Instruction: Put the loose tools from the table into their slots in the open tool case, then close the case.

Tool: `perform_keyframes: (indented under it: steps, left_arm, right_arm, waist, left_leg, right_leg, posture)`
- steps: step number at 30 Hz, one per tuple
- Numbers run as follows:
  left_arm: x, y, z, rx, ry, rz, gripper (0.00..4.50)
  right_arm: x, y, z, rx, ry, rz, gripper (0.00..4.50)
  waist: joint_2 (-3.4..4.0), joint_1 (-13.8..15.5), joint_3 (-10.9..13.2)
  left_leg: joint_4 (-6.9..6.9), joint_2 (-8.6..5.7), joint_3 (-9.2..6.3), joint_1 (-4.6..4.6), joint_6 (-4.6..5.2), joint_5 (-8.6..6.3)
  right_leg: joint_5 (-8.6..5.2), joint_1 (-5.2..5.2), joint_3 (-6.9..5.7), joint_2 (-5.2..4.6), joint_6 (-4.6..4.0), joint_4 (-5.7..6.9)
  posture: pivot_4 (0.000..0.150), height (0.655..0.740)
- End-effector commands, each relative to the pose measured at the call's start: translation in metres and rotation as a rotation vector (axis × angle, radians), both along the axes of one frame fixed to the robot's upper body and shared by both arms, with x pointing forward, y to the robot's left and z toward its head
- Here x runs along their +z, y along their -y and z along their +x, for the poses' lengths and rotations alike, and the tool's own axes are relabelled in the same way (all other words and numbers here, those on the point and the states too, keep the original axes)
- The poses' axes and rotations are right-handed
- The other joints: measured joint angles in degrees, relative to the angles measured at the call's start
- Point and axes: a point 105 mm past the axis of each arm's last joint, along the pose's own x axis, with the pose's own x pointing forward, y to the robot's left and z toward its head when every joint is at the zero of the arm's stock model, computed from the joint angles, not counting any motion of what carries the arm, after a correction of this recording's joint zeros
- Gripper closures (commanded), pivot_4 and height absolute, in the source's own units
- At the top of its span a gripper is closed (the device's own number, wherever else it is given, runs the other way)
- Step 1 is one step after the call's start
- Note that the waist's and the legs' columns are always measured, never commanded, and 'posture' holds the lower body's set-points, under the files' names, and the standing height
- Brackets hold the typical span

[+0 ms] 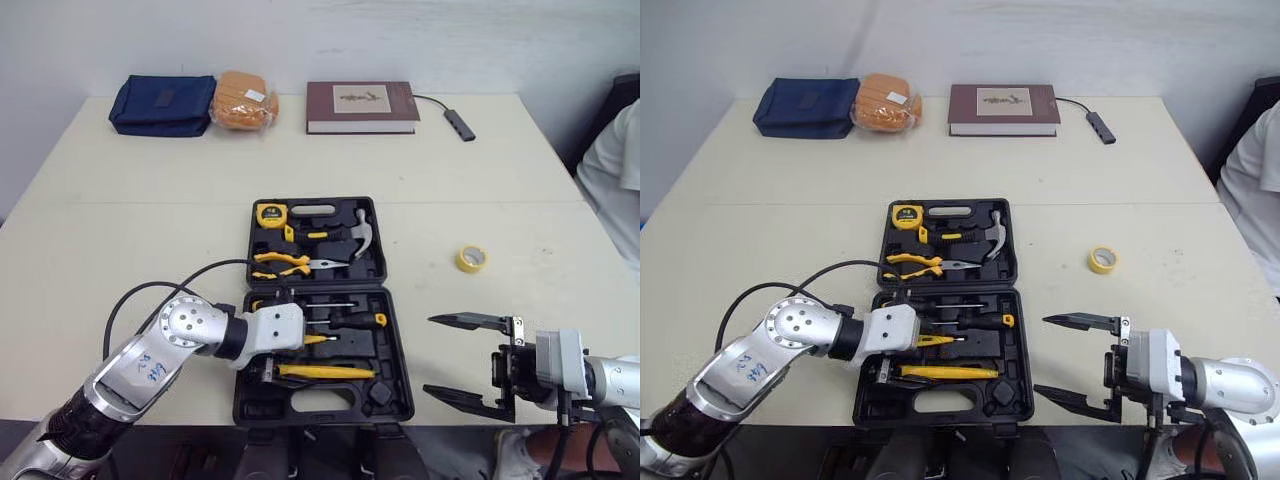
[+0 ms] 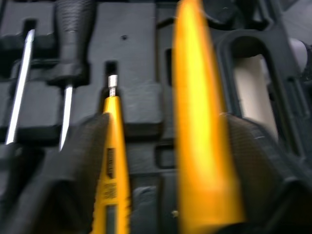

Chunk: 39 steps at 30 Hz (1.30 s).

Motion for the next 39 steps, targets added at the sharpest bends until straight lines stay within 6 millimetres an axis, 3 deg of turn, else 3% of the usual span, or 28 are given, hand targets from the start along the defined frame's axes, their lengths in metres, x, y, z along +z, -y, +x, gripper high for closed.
perform_keyframes:
  steps: [1,8,12,19,39]
  left_arm:
    - [0.012,0.007,-0.014,-0.093,-0.023,-0.094,0.29]
    - [0.034,0.002,-0.008,-0.134,0.06,-0.26,0.29]
    - [0.033,0.002,-0.012,-0.168,0.044,-0.292,1.4]
    - [0.022,0.002,-0.011,-0.182,0.048,-0.325,4.47]
    - [-0.03,0.007,-0.005,-0.09,-0.039,-0.212,4.47]
  right_arm:
    - [0.005,0.001,0.002,-0.002,0.042,0.006,0.0]
    - [0.003,0.003,0.009,-0.003,0.048,0.002,0.0]
    - [0.002,0.005,0.009,-0.006,0.046,-0.003,0.0]
    - [-0.001,0.007,0.008,-0.025,0.038,-0.005,0.0]
    - [-0.003,0.009,0.008,-0.056,0.035,-0.004,0.0]
  waist:
    - [-0.01,-0.04,0.01]
    - [-0.07,0.01,0.05]
    - [-0.07,0.0,0.05]
    - [-0.08,-0.01,0.05]
    - [-0.07,-0.01,0.04]
  left_leg:
    - [0.0,0.0,0.02,0.0,0.0,-0.01]
    - [0.18,0.02,0.0,-0.01,0.01,0.02]
    - [0.16,0.02,-0.02,0.0,-0.01,0.04]
    - [0.19,0.01,0.01,-0.01,0.0,0.03]
    - [0.16,0.03,0.0,0.0,-0.01,0.02]
  right_leg:
    - [0.0,0.0,0.0,0.01,0.0,-0.02]
    - [0.0,0.0,0.0,0.01,0.01,0.16]
    - [0.01,0.0,0.0,0.01,0.0,0.19]
    - [0.01,0.0,-0.01,0.02,0.01,0.2]
    - [0.01,-0.01,0.01,0.01,0.01,0.2]
  posture:
    - [0.15,0.74]
    - [0.15,0.74]
    - [0.15,0.74]
    - [0.15,0.74]
    - [0.15,0.74]
